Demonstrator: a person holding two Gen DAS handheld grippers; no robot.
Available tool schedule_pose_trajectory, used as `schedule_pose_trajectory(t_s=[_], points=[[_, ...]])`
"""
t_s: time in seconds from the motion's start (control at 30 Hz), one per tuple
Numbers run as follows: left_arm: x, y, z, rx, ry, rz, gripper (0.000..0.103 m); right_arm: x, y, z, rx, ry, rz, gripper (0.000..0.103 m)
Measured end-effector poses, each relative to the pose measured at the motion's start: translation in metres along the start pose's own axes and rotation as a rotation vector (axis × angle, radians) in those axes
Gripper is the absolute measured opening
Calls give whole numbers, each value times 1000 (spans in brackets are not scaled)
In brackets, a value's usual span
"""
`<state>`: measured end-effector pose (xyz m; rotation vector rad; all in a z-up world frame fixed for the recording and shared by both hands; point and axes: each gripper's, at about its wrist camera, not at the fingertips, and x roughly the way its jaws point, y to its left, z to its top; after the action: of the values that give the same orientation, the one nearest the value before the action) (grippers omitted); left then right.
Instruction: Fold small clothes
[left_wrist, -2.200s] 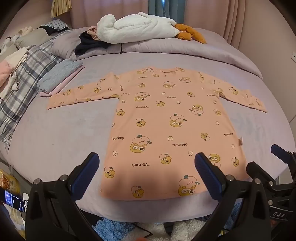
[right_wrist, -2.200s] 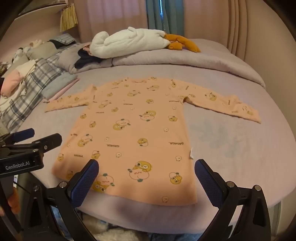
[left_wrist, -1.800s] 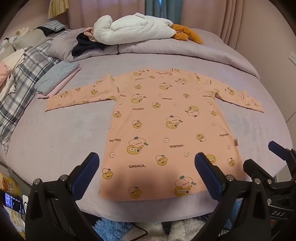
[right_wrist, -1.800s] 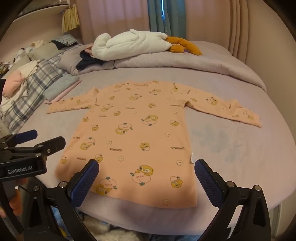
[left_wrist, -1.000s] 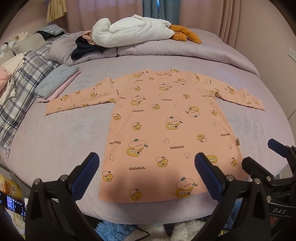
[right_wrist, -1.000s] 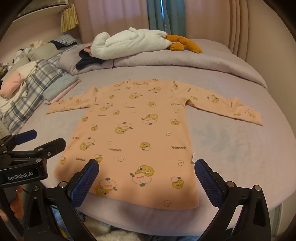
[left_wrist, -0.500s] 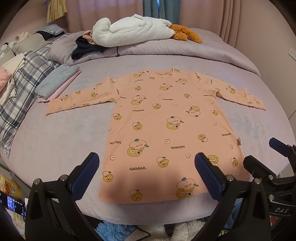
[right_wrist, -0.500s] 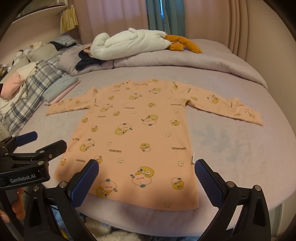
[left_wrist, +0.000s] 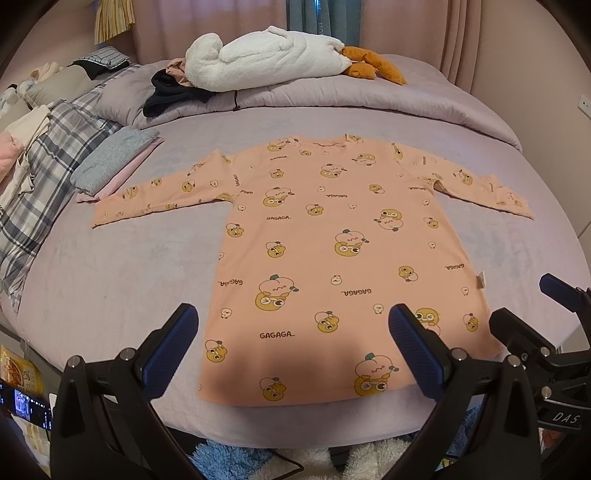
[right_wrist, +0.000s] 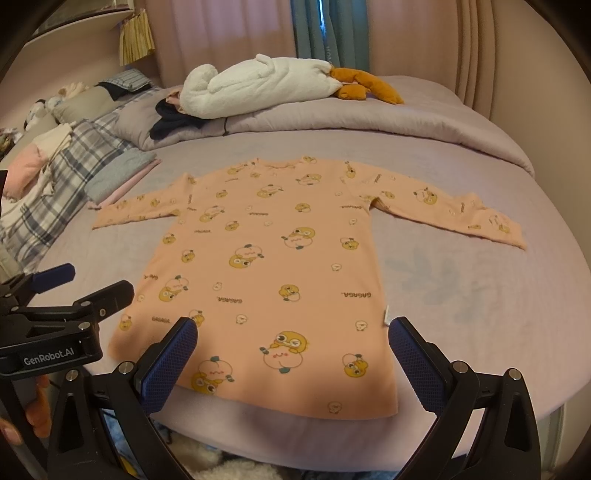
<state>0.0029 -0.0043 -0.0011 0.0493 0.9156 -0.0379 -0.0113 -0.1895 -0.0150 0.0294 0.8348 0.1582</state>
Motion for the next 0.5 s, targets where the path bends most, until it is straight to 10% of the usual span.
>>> schedule_pose_trajectory(t_s=[0.5], points=[[2,0,0,1,3,1,103,1,1,-1,-1,3,0,102]])
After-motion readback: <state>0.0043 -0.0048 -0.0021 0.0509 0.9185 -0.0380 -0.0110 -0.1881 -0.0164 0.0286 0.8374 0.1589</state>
